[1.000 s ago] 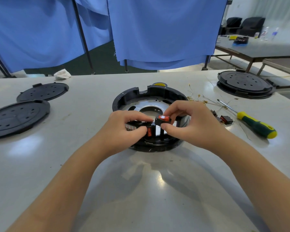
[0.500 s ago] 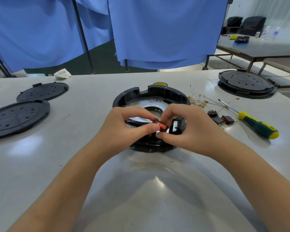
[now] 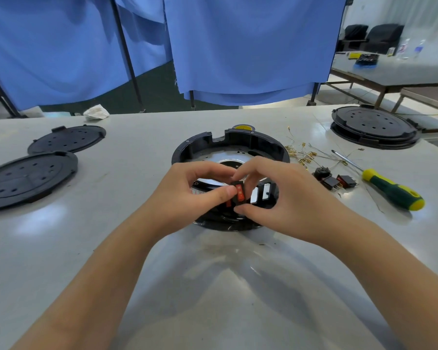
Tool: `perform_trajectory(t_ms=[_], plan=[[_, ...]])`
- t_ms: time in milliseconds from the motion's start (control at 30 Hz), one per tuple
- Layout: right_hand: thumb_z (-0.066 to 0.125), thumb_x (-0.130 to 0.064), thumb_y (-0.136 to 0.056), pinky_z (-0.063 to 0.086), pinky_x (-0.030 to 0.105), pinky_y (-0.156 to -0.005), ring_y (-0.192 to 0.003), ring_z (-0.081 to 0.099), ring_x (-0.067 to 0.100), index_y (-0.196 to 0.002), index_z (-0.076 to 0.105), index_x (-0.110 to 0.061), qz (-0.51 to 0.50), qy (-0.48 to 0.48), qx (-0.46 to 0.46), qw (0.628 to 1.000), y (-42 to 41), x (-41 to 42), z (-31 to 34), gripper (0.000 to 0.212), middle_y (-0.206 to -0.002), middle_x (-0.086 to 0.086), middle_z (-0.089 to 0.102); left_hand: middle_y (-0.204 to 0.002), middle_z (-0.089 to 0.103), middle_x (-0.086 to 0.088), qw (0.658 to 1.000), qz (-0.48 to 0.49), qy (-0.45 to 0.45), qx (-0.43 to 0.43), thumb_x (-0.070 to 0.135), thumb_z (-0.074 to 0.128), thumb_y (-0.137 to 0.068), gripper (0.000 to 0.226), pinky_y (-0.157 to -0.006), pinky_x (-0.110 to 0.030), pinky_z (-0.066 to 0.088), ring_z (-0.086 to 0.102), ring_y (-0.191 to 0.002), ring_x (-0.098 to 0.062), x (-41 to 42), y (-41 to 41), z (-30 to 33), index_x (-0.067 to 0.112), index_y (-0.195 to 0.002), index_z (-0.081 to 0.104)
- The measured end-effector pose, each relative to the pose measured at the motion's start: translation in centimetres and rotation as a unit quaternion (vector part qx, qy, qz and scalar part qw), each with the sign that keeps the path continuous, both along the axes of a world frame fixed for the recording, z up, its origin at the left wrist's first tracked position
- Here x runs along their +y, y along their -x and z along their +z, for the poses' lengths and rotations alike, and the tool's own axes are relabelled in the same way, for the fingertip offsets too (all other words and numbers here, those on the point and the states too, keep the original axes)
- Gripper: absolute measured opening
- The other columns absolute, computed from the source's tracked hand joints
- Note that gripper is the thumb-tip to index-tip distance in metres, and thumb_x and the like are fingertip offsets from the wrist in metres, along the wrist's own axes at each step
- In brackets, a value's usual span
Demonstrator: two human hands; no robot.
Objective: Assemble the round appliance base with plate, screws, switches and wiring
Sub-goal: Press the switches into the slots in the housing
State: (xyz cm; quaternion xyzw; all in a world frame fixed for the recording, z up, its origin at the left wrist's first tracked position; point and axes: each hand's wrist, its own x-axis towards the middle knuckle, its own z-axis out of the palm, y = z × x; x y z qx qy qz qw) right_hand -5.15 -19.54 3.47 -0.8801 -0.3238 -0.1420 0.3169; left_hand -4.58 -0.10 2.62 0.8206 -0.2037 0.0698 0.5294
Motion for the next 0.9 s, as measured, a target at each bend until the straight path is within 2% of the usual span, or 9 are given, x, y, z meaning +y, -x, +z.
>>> perform_trajectory(t_ms=[67, 100, 200, 267, 433, 567, 667, 800, 900], plan=[[0.079, -0.025, -0.073, 0.05, 0.032, -0.078, -0.085, 0.062, 0.006, -0.099, 0.061, -0.025, 0.0, 0.001, 0.006, 1.0, 0.08, 0.15, -0.02, 0.032, -0.077, -0.014, 0.065, -0.095, 0.076, 0.011, 1.0, -0.004, 0.001, 0.001, 0.007, 0.074, -0.082, 0.024, -0.082, -0.008, 0.046, 0.068, -0.096, 0.001, -0.07, 0.1, -0.03, 0.023, -0.101, 0.074], [0.08, -0.025, -0.072, 0.05, 0.034, -0.077, -0.085, 0.063, 0.006, -0.097, 0.061, -0.024, 0.002, -0.003, 0.01, 1.0, 0.11, 0.14, -0.02, 0.032, -0.077, -0.014, 0.064, -0.095, 0.076, 0.011, 1.0, -0.004, 0.0, 0.003, 0.007, 0.073, -0.083, 0.025, -0.082, -0.008, 0.046, 0.068, -0.096, 0.001, -0.1, 0.14, -0.04, 0.024, -0.101, 0.074], [0.082, -0.024, -0.07, 0.042, 0.014, -0.063, -0.073, 0.058, -0.004, -0.09, 0.058, -0.022, 0.004, -0.007, 0.018, 1.0, -0.03, -0.21, 0.01, 0.031, -0.072, -0.017, 0.058, -0.096, 0.075, 0.014, 1.0, 0.014, -0.012, -0.004, 0.004, 0.066, -0.087, 0.029, -0.081, -0.004, 0.044, 0.064, -0.099, 0.004, -0.08, 0.18, -0.18, 0.028, -0.101, 0.073], [0.082, -0.022, -0.069, 0.037, 0.011, -0.062, -0.072, 0.053, -0.006, -0.088, 0.057, -0.022, 0.0, 0.004, 0.018, 1.0, -0.14, -0.44, 0.13, 0.031, -0.071, -0.017, 0.056, -0.1, 0.072, 0.017, 0.998, 0.032, -0.043, -0.015, -0.001, 0.061, -0.086, 0.037, -0.082, -0.001, 0.04, 0.06, -0.103, 0.007, -0.19, 0.22, -0.35, 0.03, -0.103, 0.072], [0.081, -0.022, -0.069, 0.042, 0.022, -0.066, -0.08, 0.051, 0.003, -0.087, 0.054, -0.024, 0.0, 0.042, 0.031, 0.999, -0.27, -0.48, 0.15, 0.032, -0.076, -0.014, 0.057, -0.107, 0.07, 0.01, 0.992, 0.032, -0.113, -0.043, -0.001, 0.063, -0.081, 0.037, -0.088, -0.003, 0.038, 0.06, -0.106, 0.003, -0.62, 0.27, -0.91, 0.018, -0.112, 0.071], [0.082, -0.025, -0.069, 0.038, 0.017, -0.064, -0.082, 0.049, 0.001, -0.079, 0.046, -0.034, 0.001, 0.062, 0.048, 0.997, -0.21, -0.38, 0.1, 0.039, -0.075, -0.014, 0.058, -0.102, 0.071, 0.012, 0.991, 0.026, -0.123, -0.054, 0.006, 0.071, -0.08, 0.032, -0.085, -0.003, 0.038, 0.061, -0.101, 0.004, -0.61, 0.19, -0.9, 0.019, -0.109, 0.073], [0.082, -0.027, -0.069, 0.034, 0.015, -0.063, -0.083, 0.047, -0.001, -0.079, 0.047, -0.034, 0.002, 0.066, 0.057, 0.996, -0.2, -0.36, 0.08, 0.038, -0.075, -0.016, 0.059, -0.099, 0.071, 0.015, 0.99, 0.025, -0.128, -0.054, 0.014, 0.076, -0.079, 0.029, -0.082, -0.002, 0.037, 0.06, -0.098, 0.005, -0.56, 0.16, -0.83, 0.022, -0.107, 0.073], [0.082, -0.025, -0.07, 0.031, 0.012, -0.062, -0.081, 0.048, -0.002, -0.079, 0.047, -0.035, 0.008, 0.066, 0.053, 0.996, -0.13, -0.4, 0.16, 0.037, -0.076, -0.018, 0.059, -0.099, 0.072, 0.013, 0.991, 0.022, -0.123, -0.038, 0.016, 0.076, -0.079, 0.031, -0.083, -0.006, 0.041, 0.062, -0.098, 0.003, -0.46, 0.1, -0.8, 0.021, -0.109, 0.073], [0.08, -0.019, -0.072, 0.035, 0.015, -0.064, -0.081, 0.049, 0.0, -0.077, 0.042, -0.037, 0.012, 0.076, 0.039, 0.996, -0.07, -0.34, 0.06, 0.042, -0.075, -0.018, 0.056, -0.101, 0.071, 0.013, 0.991, 0.018, -0.129, -0.024, 0.019, 0.078, -0.077, 0.035, -0.088, -0.014, 0.045, 0.062, -0.1, 0.0, -0.37, 0.07, -0.76, 0.022, -0.111, 0.071]])
